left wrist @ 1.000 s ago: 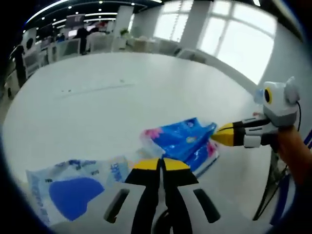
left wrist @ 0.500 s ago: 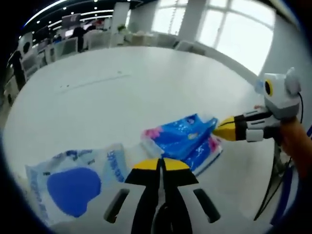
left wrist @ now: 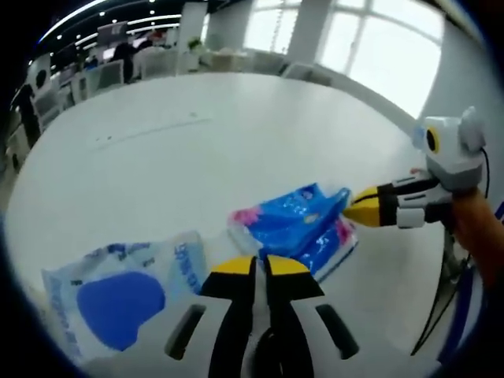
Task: Arrange the tabletop items into an orderly group along one side of the table until the central work area is clear of visible clutter.
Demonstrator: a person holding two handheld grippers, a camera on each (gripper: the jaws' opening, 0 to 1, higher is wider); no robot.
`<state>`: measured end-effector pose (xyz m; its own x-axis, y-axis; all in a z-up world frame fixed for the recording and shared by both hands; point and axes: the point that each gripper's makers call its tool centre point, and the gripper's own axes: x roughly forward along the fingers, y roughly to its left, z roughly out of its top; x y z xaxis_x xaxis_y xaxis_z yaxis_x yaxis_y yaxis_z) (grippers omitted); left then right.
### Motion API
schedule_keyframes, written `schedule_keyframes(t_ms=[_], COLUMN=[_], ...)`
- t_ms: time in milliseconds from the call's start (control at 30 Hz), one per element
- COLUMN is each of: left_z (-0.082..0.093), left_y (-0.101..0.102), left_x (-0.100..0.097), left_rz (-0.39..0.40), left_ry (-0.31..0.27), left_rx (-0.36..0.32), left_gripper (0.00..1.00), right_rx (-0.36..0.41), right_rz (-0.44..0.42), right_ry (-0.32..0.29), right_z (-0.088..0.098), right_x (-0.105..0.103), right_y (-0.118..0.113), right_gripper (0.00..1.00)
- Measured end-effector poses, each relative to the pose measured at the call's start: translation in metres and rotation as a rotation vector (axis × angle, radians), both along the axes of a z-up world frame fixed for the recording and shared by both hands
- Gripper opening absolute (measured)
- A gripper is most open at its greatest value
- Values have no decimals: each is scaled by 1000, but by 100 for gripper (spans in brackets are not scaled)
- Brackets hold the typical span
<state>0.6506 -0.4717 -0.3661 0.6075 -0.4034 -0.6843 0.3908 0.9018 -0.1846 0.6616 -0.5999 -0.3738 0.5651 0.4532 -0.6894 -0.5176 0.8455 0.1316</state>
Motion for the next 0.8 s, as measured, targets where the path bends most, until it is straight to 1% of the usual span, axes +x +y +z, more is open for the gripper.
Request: schedule_keyframes(t_ms=[167,233,367,500,567,633,800], left_z=[3,5,10,17,25,32,47], left_y=[1,1,0,4,6,7,11], left_x=[-3,-3,-4,-5,-7,-8,-20], left_rz=[-4,2,-3,-3,-9,-18,-58], left_ry=[-7,-13,-21,-39,-61,-79,-122], left_rx=[9,3,8,7,11,12,21], left_gripper=[8,11,12,14,16,18,28], right_rx=[3,4,5,11,14,19,17], right_rz=[-3,-4,-11,-20,-26,-29,-16], right_ry=[-8,-13,-18,-50,-67,-83,-125], right_z=[3,5,9,22,29,37,53], right_x=[-1,-1,-3,-5,-5,-7,-17], right_y=[-1,-1,-3,-6,-6,-5,1], right_gripper=[8,8,8,9,10,11,16])
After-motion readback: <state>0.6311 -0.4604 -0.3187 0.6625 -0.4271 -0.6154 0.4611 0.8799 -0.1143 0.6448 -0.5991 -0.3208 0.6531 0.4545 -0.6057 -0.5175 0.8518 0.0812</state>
